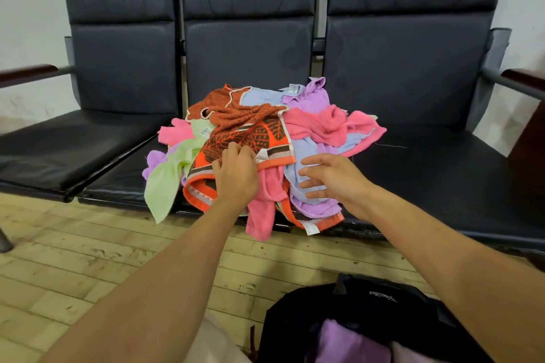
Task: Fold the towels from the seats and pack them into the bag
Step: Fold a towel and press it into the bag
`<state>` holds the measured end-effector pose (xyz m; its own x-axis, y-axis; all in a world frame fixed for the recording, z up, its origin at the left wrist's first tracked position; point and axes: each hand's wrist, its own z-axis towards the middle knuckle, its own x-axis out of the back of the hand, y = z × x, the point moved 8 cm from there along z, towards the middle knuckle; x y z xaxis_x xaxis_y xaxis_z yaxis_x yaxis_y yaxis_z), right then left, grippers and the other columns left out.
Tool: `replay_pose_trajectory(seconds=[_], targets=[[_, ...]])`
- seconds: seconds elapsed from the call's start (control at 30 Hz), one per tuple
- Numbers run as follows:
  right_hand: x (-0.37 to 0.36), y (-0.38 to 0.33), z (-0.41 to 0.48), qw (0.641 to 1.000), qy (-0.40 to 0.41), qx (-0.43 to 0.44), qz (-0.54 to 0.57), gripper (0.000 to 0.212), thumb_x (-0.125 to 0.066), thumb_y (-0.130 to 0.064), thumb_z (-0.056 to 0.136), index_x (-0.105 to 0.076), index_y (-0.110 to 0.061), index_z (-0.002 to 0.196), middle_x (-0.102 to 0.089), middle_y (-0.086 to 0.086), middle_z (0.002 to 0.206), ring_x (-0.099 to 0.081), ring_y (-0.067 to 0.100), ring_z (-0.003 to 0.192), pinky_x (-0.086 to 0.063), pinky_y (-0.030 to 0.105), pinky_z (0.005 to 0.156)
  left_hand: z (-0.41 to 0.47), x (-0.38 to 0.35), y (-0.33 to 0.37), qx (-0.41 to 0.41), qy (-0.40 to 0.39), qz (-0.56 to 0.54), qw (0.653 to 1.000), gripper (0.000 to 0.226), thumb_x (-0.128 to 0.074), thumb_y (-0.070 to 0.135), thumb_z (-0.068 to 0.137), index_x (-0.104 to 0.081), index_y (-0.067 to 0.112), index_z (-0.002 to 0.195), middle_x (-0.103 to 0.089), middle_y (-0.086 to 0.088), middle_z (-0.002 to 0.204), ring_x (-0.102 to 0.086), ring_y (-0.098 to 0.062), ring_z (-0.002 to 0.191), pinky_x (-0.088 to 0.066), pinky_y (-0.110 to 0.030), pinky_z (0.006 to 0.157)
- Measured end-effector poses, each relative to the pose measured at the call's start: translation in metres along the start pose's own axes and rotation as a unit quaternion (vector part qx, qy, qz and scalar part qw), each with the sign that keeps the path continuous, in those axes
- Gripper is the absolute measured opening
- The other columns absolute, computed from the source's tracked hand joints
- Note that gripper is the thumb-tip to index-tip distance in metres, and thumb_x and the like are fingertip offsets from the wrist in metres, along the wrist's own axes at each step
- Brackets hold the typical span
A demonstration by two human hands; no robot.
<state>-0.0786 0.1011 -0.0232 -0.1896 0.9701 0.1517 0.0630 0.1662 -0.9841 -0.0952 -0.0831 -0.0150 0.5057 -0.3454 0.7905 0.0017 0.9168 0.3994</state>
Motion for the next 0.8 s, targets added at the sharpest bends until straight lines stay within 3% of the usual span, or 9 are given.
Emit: replay_pose_trajectory(seconds=[0.1,0.17,0.23,0.33,0.43,0.53,0.6,0.7,0.8], targets=[[0.0,0.0,0.002,1.0,0.001,-0.001,0.0,0.022,-0.056,-0.007,0.096,-0.059,-0.007,0.118,-0.066,0.016,0.111,-0.065,0.019,0.087,-0.056,0.022,0.064,-0.002,0.006,0.006,0.028,-0.016,-0.124,0.992,0.018,-0.038,0.004,0.095,-0.048,0.011,0.108,-0.05,-0.01,0.117,-0.046,-0.029,0.111,-0.031,-0.044,0.1],[0.004,0.0,0.004,1.0,0.022,-0.002,-0.009,0.019,-0.056,-0.01,0.097,-0.06,-0.009,0.115,-0.065,0.013,0.114,-0.063,0.019,0.09,-0.055,0.025,0.072,-0.002,0.01,0.011,0.079,-0.032,-0.266,0.96,0.013,-0.032,0.009,0.1,-0.043,0.013,0.104,-0.054,-0.011,0.1,-0.052,-0.03,0.092,-0.042,-0.04,0.081],[0.012,-0.001,0.005,0.999,0.054,-0.006,0.0,0.018,-0.054,-0.02,0.098,-0.059,-0.011,0.113,-0.065,0.011,0.118,-0.063,0.02,0.096,-0.053,0.03,0.081,-0.003,0.015,0.018,0.102,-0.039,-0.374,0.921,0.016,-0.029,0.011,0.101,-0.042,0.017,0.092,-0.049,-0.003,0.079,-0.046,-0.021,0.071,-0.038,-0.03,0.059],[0.017,0.001,0.008,0.992,0.056,-0.049,0.1,0.032,-0.047,-0.04,0.1,-0.061,-0.011,0.105,-0.066,0.012,0.114,-0.064,0.025,0.105,-0.052,0.036,0.089,-0.007,0.018,0.034,0.078,-0.07,-0.412,0.905,0.027,-0.031,0.011,0.101,-0.039,0.021,0.077,-0.041,0.0,0.068,-0.038,-0.013,0.058,-0.033,-0.027,0.051],[0.01,-0.007,0.013,0.967,0.005,-0.088,0.238,0.049,-0.041,-0.051,0.1,-0.061,-0.007,0.106,-0.068,0.015,0.103,-0.066,0.029,0.096,-0.054,0.04,0.083,-0.013,0.017,0.046,0.087,-0.089,-0.435,0.892,0.034,-0.032,0.004,0.098,-0.037,0.019,0.068,-0.039,0.003,0.062,-0.034,-0.012,0.056,-0.03,-0.028,0.052],[0.007,-0.021,0.021,0.966,-0.012,-0.087,0.245,0.031,-0.049,-0.039,0.098,-0.062,-0.01,0.096,-0.067,0.011,0.094,-0.066,0.025,0.085,-0.055,0.039,0.078,-0.023,0.011,0.059,0.148,-0.144,-0.56,0.802,0.042,-0.03,-0.004,0.094,-0.035,0.018,0.059,-0.036,0.009,0.046,-0.032,-0.01,0.046,-0.027,-0.026,0.05],[0.006,-0.025,0.023,0.964,-0.025,-0.106,0.244,0.023,-0.051,-0.027,0.098,-0.06,-0.011,0.082,-0.065,0.007,0.08,-0.064,0.02,0.069,-0.054,0.03,0.067,-0.033,0.008,0.077,0.119,-0.218,-0.586,0.771,0.035,-0.029,-0.007,0.093,-0.044,0.012,0.068,-0.045,0.003,0.056,-0.04,-0.012,0.053,-0.036,-0.026,0.053],[0.014,-0.031,0.024,0.972,-0.021,-0.103,0.21,0.028,-0.047,-0.011,0.099,-0.047,-0.011,0.071,-0.048,0.008,0.067,-0.048,0.018,0.058,-0.046,0.021,0.049,-0.045,0.008,0.099,0.064,-0.295,-0.596,0.744,0.024,-0.032,-0.006,0.096,-0.055,0.002,0.098,-0.055,-0.012,0.084,-0.052,-0.021,0.071,-0.051,-0.028,0.063],[0.032,-0.05,0.026,0.962,0.012,-0.023,0.272,0.032,-0.035,-0.003,0.1,-0.041,-0.014,0.071,-0.037,0.006,0.068,-0.039,0.016,0.059,-0.041,0.02,0.048,-0.045,0.011,0.103,0.076,-0.28,-0.596,0.749,0.02,-0.04,-0.001,0.096,-0.058,0.004,0.091,-0.059,-0.012,0.08,-0.055,-0.02,0.069,-0.051,-0.027,0.063]])
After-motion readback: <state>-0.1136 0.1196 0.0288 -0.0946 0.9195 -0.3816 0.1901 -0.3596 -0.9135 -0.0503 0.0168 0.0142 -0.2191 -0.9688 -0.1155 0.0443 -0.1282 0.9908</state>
